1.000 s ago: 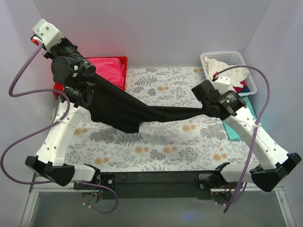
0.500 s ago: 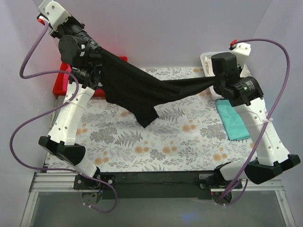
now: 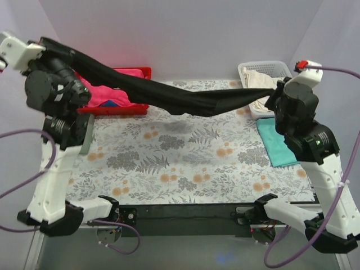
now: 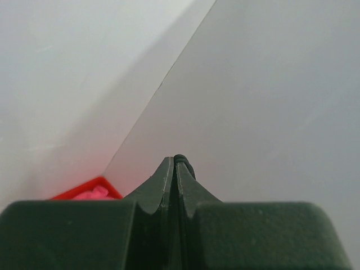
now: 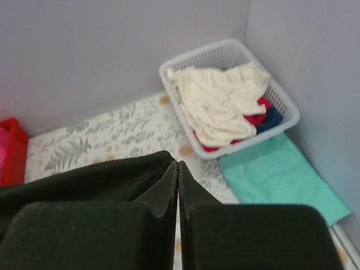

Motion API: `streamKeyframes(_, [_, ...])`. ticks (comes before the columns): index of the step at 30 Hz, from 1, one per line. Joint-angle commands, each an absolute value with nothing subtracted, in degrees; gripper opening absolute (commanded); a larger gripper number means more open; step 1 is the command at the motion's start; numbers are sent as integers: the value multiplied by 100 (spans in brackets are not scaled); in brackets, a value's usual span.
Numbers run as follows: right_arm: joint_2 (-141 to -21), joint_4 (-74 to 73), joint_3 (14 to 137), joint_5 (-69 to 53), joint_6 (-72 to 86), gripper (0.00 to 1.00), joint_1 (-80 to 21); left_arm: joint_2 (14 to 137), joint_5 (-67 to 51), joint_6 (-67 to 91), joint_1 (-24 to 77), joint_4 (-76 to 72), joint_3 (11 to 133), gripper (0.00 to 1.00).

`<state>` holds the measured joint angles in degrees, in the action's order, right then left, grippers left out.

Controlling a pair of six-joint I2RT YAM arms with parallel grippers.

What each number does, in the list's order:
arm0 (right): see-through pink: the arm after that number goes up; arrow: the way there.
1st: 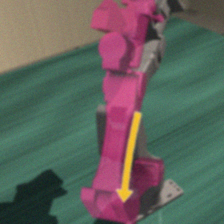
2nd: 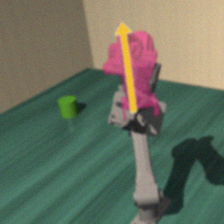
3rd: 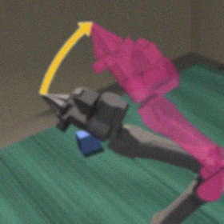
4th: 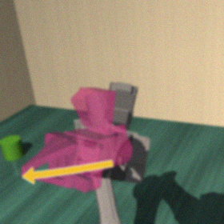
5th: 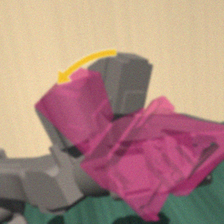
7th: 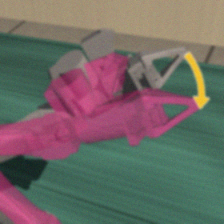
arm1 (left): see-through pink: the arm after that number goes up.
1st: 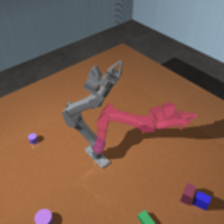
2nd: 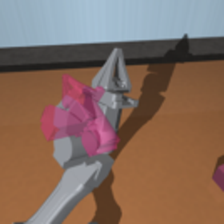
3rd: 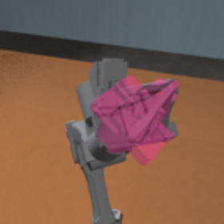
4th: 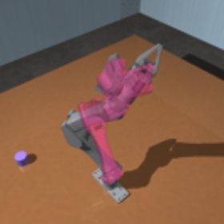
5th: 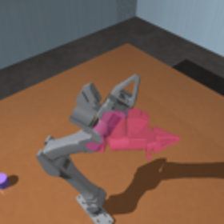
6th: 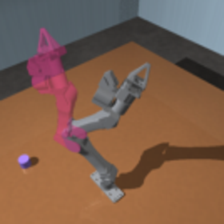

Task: Fold and stack the t-shirts
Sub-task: Flatten out the tshirt

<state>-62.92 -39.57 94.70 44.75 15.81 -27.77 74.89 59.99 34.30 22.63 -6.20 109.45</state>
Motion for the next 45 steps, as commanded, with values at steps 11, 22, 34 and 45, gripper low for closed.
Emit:
streamKeyframes(11, [-4851, -5149, 5291, 1091, 4562, 1, -2769, 4984, 4430, 10300, 2241, 6758, 7498, 0])
streamKeyframes(22, [-5361, -5739, 5519, 1168, 4307, 51, -3049, 5028, 4184, 11013, 2241, 7840, 7295, 0])
streamKeyframes(34, [-8040, -3482, 6679, 274, 2446, 37, -3322, 5071, 4070, 10995, 2241, 7963, 7190, 0])
streamKeyframes(45, [-10623, -2935, 8840, -642, 1231, 46, -3752, 5371, 3569, 10812, 2241, 7684, 6909, 0])
